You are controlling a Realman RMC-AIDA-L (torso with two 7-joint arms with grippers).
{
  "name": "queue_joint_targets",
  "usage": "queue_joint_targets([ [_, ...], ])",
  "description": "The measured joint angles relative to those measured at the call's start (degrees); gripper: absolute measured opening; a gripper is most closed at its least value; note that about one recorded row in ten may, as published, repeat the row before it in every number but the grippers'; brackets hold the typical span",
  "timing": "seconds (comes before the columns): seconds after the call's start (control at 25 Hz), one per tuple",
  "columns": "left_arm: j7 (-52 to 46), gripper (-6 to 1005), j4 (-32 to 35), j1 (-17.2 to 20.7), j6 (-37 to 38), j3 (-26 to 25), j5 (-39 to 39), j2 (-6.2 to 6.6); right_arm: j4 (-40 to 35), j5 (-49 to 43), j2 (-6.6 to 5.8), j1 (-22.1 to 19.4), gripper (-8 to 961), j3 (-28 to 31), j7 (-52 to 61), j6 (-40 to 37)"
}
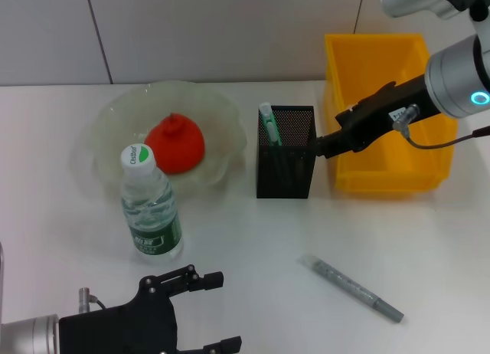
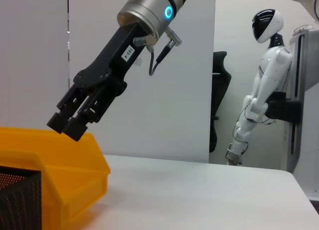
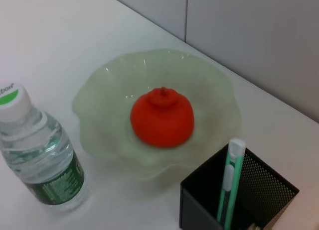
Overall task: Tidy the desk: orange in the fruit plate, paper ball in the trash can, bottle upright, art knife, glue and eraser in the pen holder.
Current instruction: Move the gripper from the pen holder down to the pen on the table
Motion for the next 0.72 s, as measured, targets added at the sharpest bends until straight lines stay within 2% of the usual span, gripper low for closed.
queue_joint_targets([
  [0.48, 0.0, 808, -0.1, 0.1, 0.0, 0.0, 0.0, 0.05, 0.4, -0.5, 0.0, -0.9, 632, 0.2, 1.2, -2.4],
  [0.72, 0.0, 809, 0.0, 0.3, 0.2, 0.0, 0.0, 0.1, 3.2, -0.8, 0.0, -1.9, 632, 0.2, 2.9, -5.9],
])
